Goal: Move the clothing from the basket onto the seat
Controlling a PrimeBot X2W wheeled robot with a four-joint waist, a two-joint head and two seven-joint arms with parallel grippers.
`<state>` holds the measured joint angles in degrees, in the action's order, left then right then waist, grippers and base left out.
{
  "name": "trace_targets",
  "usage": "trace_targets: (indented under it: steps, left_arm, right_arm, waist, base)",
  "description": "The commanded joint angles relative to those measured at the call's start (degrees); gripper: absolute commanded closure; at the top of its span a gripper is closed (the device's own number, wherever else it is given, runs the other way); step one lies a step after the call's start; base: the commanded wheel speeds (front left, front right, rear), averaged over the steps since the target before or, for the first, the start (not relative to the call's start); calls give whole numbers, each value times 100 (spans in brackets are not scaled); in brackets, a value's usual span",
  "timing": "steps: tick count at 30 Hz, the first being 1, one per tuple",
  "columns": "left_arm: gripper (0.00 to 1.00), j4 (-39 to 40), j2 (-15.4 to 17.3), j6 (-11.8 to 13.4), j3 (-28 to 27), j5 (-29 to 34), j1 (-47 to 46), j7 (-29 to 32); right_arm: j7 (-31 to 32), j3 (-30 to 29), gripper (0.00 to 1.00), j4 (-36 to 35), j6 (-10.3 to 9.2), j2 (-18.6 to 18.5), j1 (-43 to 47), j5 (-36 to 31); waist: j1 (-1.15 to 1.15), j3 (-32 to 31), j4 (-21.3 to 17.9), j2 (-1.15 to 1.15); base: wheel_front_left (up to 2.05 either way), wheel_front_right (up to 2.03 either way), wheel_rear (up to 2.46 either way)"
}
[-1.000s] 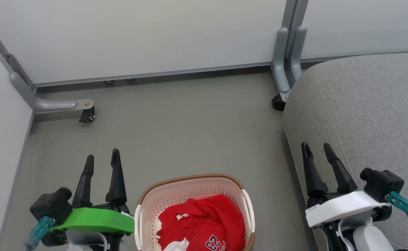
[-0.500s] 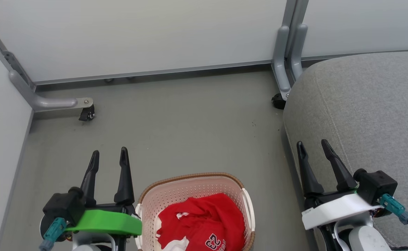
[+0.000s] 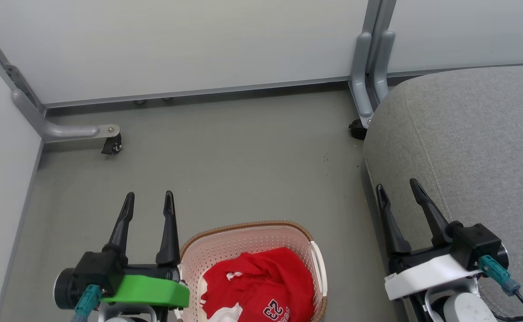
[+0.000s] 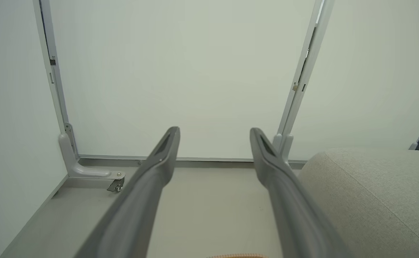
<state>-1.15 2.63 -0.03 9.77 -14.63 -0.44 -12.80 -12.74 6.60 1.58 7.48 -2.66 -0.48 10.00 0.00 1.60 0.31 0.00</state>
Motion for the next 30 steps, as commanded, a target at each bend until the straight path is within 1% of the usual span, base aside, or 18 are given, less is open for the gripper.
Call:
trace_targets:
  steps: [1, 20, 30]
  left_arm:
    - [0, 48, 36, 12, 32, 114, 73, -46]
    - [0, 105, 41, 42, 161, 852, 166, -253]
    - [0, 62, 40, 38, 157, 856, 145, -243]
  right_arm:
    - [-62, 21, 0, -52, 2, -29, 33, -129]
    - [-256, 94, 0, -177, 1, -32, 127, -894]
    - [-251, 66, 0, -187, 1, -33, 125, -844]
  waist:
    - [0, 1, -1, 0]
    - [0, 20, -3, 0]
    - [0, 36, -5, 0]
  base:
    - [0, 0, 0]
    - [0, 0, 0]
    - [0, 0, 0]
